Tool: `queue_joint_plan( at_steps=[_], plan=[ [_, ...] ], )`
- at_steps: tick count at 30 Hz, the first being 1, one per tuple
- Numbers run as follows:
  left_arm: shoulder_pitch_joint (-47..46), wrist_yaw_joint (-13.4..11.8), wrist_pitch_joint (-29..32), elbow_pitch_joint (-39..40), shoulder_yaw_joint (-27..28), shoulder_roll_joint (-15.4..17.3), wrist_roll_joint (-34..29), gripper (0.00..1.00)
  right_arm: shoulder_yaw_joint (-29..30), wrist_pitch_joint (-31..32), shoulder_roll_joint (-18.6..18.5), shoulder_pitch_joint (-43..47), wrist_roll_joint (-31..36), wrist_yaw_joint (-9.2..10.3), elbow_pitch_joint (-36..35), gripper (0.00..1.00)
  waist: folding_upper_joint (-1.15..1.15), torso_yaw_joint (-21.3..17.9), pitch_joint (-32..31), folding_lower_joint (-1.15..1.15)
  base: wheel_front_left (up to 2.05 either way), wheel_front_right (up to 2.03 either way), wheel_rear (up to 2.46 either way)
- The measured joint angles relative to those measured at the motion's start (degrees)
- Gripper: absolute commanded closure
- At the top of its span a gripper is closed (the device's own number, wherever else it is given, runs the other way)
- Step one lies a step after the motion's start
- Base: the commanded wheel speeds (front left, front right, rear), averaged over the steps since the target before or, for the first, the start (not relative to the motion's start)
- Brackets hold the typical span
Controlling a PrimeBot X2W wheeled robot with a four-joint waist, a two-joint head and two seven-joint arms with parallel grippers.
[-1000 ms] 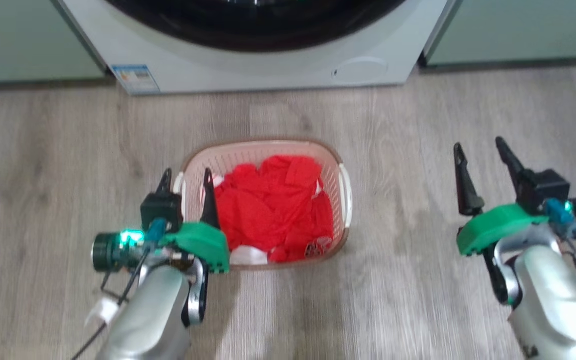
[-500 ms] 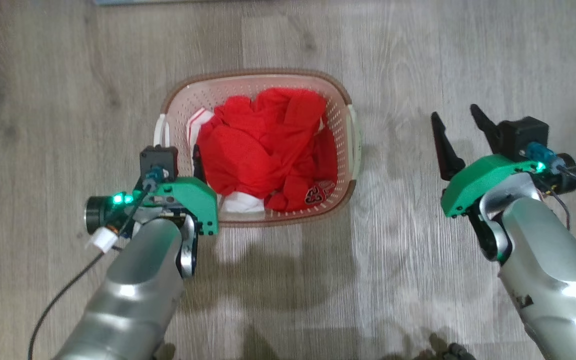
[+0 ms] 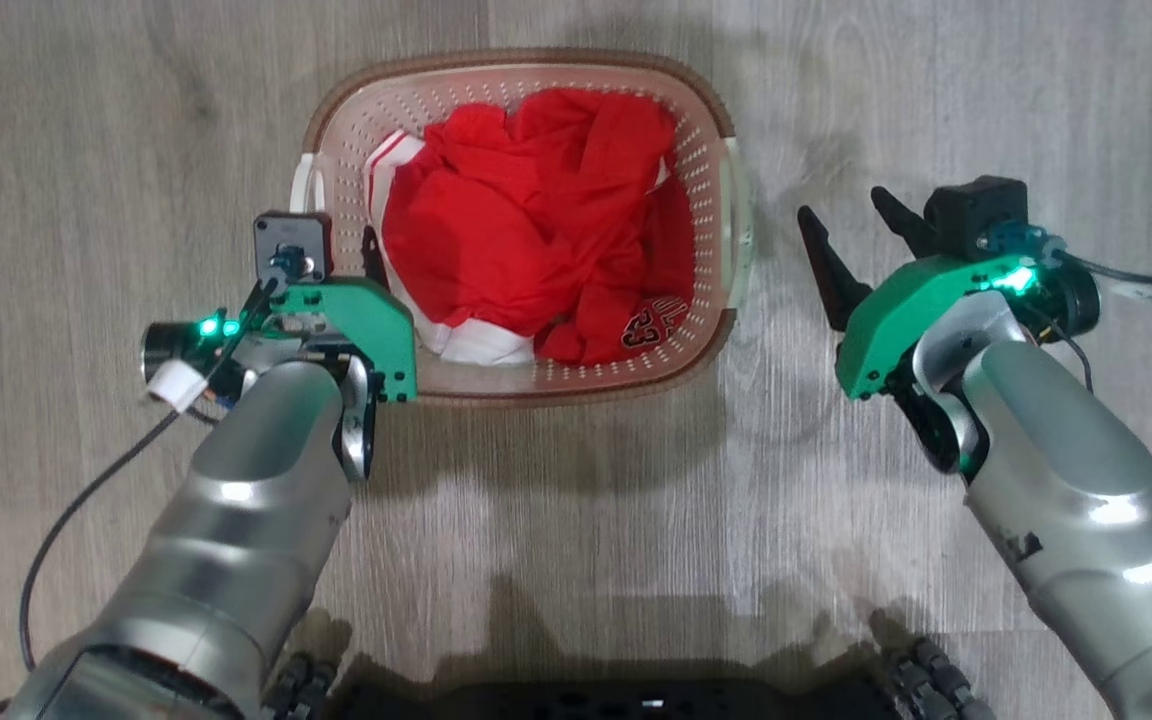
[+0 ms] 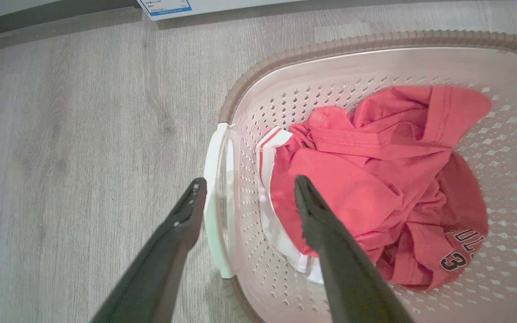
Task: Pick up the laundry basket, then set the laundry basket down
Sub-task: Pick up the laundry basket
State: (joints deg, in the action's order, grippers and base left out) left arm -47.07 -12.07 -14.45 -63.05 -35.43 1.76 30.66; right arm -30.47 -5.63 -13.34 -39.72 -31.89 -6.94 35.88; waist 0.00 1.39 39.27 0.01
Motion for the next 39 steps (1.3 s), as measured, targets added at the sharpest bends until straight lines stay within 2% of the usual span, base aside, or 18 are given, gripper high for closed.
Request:
queue_joint_plan(
  at_steps=[9, 24, 29, 39],
  plan=[
    [-4.47, 0.52, 1.87, -3.25, -4.66, -0.04, 3.63, 0.0, -2.74, 1.13, 0.24, -4.27, -2.13, 0.0, 3.88, 0.0, 0.0, 1.36, 3.86, 0.0, 0.0, 0.0, 0.0],
    [-9.65, 0.45, 5.47, -6.15, -8.5, -0.26, 8.54, 0.0, -4.41, 2.74, 1.9, -8.1, -4.58, 0.0, 7.89, 0.0, -0.01, 2.32, 7.91, -0.01, 0.0, 0.0, 0.0],
    [-10.5, 0.78, 8.59, -6.65, -10.18, -0.29, 10.4, 0.0, -4.2, 5.44, 3.27, -8.38, -10.1, 0.0, 8.34, 0.0, 0.0, 2.58, 8.8, -0.01, 0.0, 0.0, 0.0],
    [-11.78, 1.52, 10.89, -6.81, -13.13, -0.24, 12.76, 0.0, -4.69, 6.17, 3.43, -10.75, -10.44, 0.0, 10.31, 0.0, 0.0, 2.34, 10.08, -0.01, 0.0, 0.0, 0.0]
  ],
)
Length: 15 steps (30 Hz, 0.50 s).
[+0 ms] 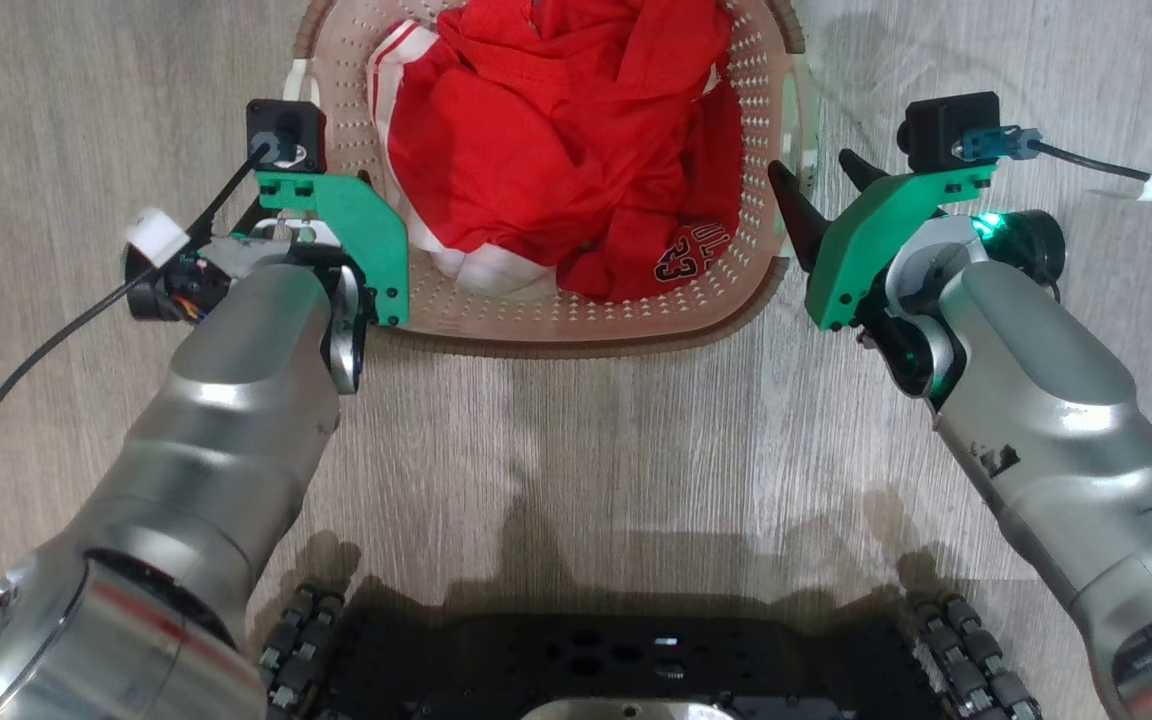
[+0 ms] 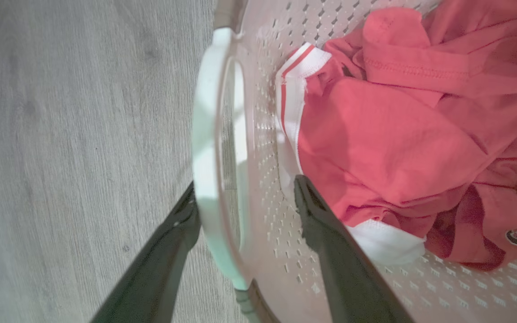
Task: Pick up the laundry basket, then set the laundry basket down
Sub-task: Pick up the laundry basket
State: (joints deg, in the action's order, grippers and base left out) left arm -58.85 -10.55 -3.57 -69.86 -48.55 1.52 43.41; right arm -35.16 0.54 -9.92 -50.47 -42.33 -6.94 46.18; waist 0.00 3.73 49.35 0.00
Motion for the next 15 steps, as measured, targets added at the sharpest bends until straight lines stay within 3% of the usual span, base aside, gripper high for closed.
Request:
queue_joint_plan(
  at_steps=[15],
  plan=[
    [-1.15, 1.47, 3.0, 0.88, -5.32, 0.24, 2.33, 0.0, -0.33, 0.38, 1.42, -2.46, 1.27, 0.0, 3.79, 0.0, 0.0, 0.68, 1.89, 0.0, 0.0, 0.0, 0.0]
  ],
)
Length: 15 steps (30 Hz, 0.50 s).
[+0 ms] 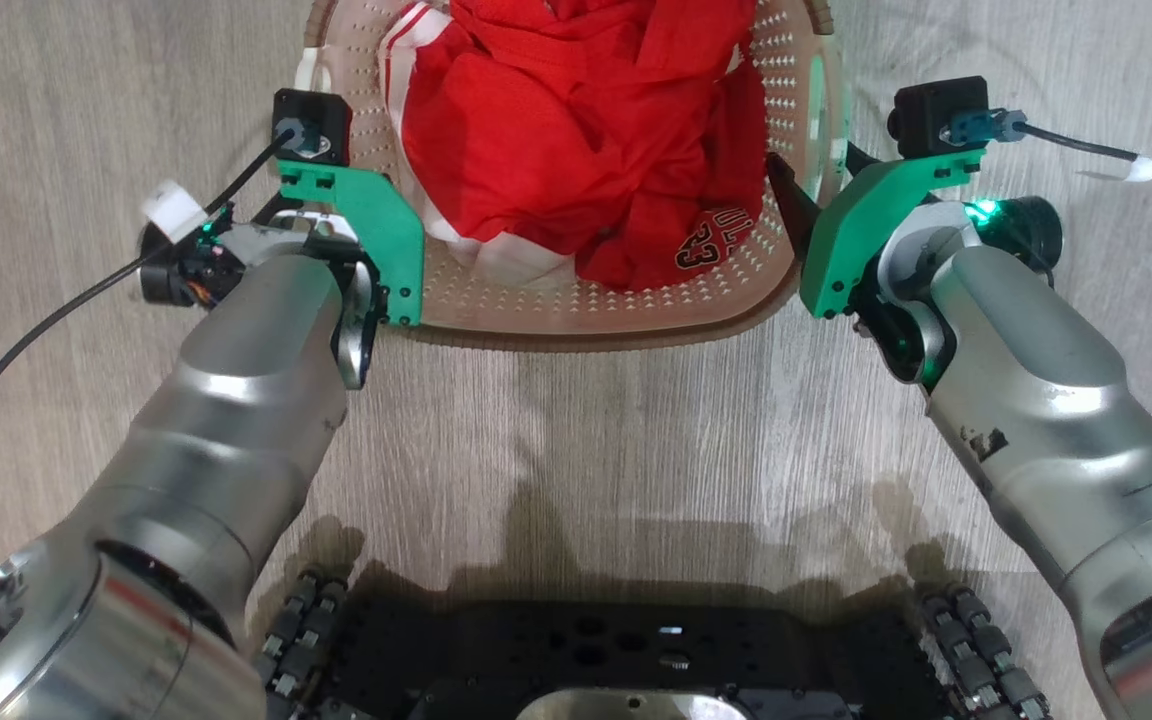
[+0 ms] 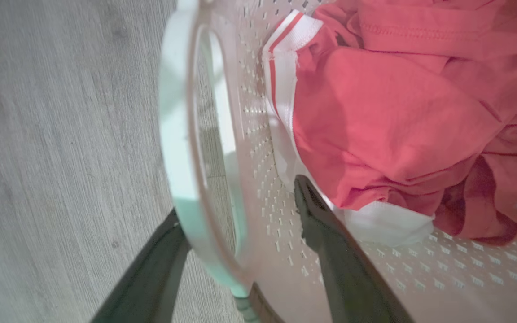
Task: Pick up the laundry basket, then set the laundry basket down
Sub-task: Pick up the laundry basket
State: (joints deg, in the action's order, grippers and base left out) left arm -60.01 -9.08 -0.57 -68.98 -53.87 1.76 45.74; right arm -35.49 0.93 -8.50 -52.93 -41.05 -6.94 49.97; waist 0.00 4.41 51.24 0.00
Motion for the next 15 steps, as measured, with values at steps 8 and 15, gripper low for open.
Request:
queue_joint_plan(
  at_steps=[8, 15],
  plan=[
    [0.0, -0.07, -0.03, 1.43, -2.13, 0.0, 2.43, 0.0, -0.3, -0.07, -0.03, -0.27, 0.09, 0.0, 0.85, 0.0, 0.0, 0.57, 0.57, 0.0, 0.0, 0.0, 0.0],
    [0.01, -0.78, -0.52, 2.72, -4.1, 0.01, 4.89, 0.0, -0.73, -0.62, -0.13, -0.78, 0.23, 0.0, 1.62, 0.0, 0.0, 0.87, 0.87, 0.0, 0.0, 0.0, 0.0]
  ],
)
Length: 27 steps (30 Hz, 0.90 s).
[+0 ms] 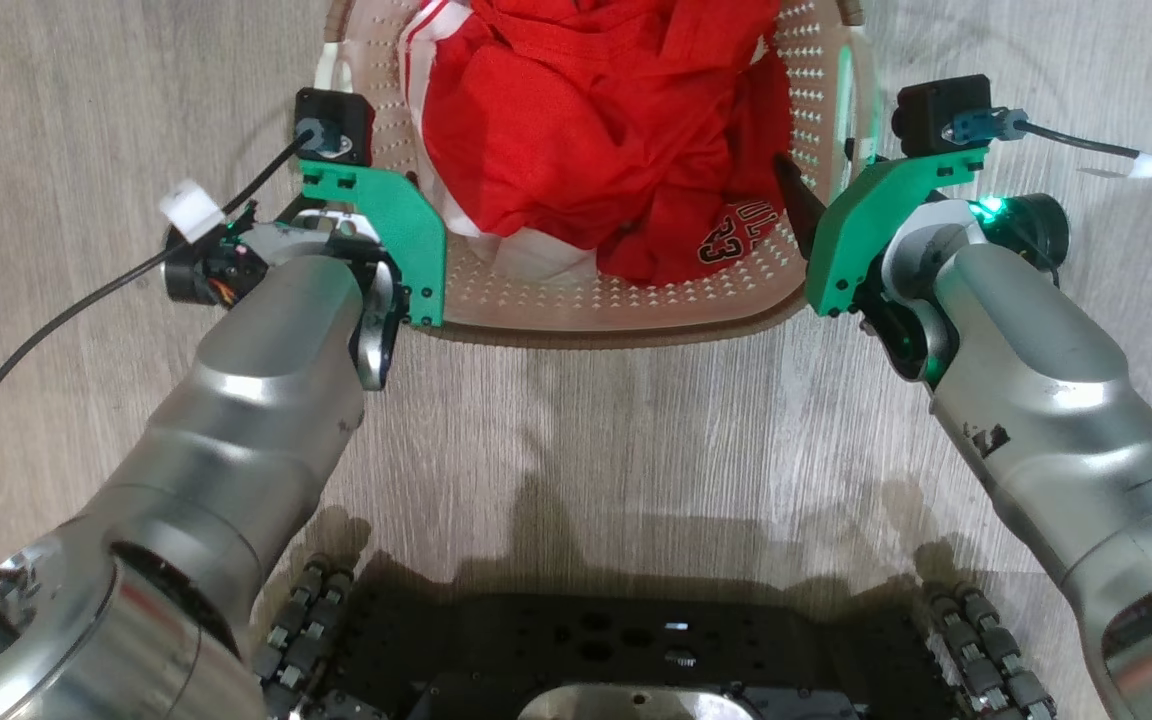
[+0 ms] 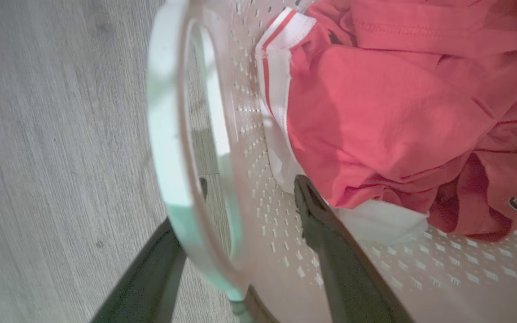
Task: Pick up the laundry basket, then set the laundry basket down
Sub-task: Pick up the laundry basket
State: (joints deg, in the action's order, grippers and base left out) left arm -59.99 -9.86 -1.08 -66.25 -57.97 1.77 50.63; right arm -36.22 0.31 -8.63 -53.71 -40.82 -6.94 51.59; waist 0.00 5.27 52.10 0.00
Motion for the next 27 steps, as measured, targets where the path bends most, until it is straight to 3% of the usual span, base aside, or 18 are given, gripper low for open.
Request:
queue_joint_plan(
  at_steps=[7, 8, 9, 10, 11, 27],
  plan=[
    [0.0, -0.75, -0.51, 0.96, -2.26, 0.0, 2.36, 0.0, -0.29, -0.99, -0.05, -0.02, 0.01, 0.0, 1.12, 0.0, 0.0, 0.31, 0.31, 0.0, 0.0, 0.0, 0.0],
    [0.0, -0.74, -0.49, 1.14, -2.53, 0.0, 2.75, 0.0, -0.33, -1.0, -0.08, -0.03, 0.01, 0.0, 1.25, 0.08, 0.0, 0.34, 0.36, 0.0, 0.0, 0.0, 0.0],
    [0.0, -0.73, -0.49, 1.33, -2.69, 0.0, 3.25, 0.52, -0.37, -1.0, -0.11, -0.03, 0.01, 0.0, 1.35, 0.73, 0.0, 0.38, 0.4, 0.0, 0.0, 0.0, 0.0],
    [0.0, -0.73, -0.51, 1.41, -2.91, 0.01, 3.6, 0.89, -0.46, -1.02, -0.18, -0.04, 0.01, 0.0, 1.4, 0.99, 0.0, 0.42, 0.43, 0.0, 0.0, 0.0, 0.0],
    [0.0, -0.74, -0.52, 1.43, -3.15, 0.08, 3.98, 1.0, -0.54, -1.27, -0.25, -0.05, 0.01, 0.01, 1.46, 1.0, 0.0, 0.45, 0.47, 0.0, 0.0, 0.0, 0.0],
    [0.02, -0.16, -2.1, 2.72, -7.71, 0.43, 9.46, 1.0, -1.31, -1.81, -2.88, -0.24, -1.35, 0.22, 2.4, 1.0, 0.0, 0.97, -0.43, 0.0, 0.0, 0.0, 0.0]
  ],
)
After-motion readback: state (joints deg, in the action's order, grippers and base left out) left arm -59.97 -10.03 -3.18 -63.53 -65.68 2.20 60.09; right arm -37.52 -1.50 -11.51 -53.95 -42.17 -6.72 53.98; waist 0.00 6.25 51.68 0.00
